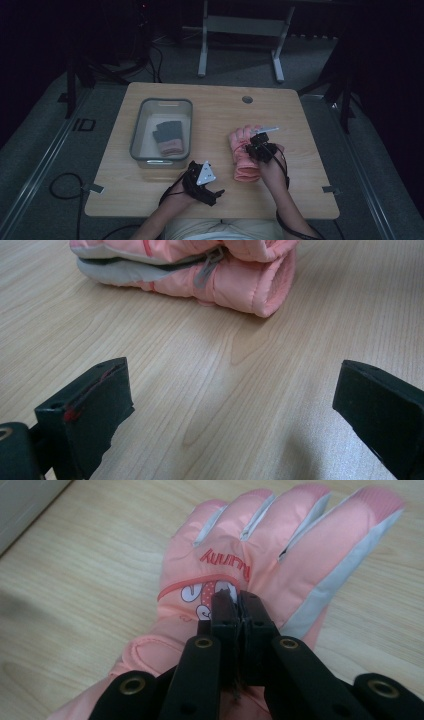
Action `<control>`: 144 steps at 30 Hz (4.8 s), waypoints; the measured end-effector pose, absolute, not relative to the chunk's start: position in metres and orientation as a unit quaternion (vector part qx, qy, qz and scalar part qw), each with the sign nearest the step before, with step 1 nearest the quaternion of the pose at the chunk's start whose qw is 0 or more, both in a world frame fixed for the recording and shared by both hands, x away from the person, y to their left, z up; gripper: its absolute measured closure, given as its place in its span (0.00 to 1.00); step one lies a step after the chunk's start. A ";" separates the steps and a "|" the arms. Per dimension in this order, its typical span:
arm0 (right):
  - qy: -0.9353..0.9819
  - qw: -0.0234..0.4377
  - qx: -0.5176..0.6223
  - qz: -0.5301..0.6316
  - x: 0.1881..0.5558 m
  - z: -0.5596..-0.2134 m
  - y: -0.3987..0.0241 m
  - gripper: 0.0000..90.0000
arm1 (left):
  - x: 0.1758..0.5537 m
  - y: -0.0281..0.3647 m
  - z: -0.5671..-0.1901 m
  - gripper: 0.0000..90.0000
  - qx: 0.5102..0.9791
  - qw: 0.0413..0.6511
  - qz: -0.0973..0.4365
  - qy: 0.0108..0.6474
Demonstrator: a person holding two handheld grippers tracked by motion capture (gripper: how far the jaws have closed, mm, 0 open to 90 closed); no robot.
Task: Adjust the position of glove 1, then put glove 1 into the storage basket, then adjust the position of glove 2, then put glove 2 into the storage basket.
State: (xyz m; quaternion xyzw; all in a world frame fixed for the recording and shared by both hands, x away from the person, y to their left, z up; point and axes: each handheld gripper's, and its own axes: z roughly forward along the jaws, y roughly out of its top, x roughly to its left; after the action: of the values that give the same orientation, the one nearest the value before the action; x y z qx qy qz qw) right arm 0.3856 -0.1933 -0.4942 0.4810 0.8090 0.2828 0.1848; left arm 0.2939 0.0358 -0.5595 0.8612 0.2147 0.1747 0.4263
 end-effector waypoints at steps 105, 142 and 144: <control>0.830 0.160 0.424 0.326 0.411 -0.492 -0.239 0.54 | 0.415 -0.037 -0.523 0.21 0.831 0.383 0.106 0.389; 0.800 0.069 0.464 0.375 0.421 -0.482 -0.248 0.69 | 0.428 -0.036 -0.499 0.83 0.808 0.426 -0.011 0.407; 0.797 0.068 0.463 0.381 0.421 -0.477 -0.247 0.69 | 0.427 -0.033 -0.492 0.83 0.810 0.425 -0.003 0.404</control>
State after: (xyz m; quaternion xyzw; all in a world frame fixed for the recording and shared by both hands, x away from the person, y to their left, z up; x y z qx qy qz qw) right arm 0.4208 -0.2467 -0.4775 0.4626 0.7975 0.3813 0.0681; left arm 0.4267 -0.0330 -0.4920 0.8103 0.4037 -0.0033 0.4248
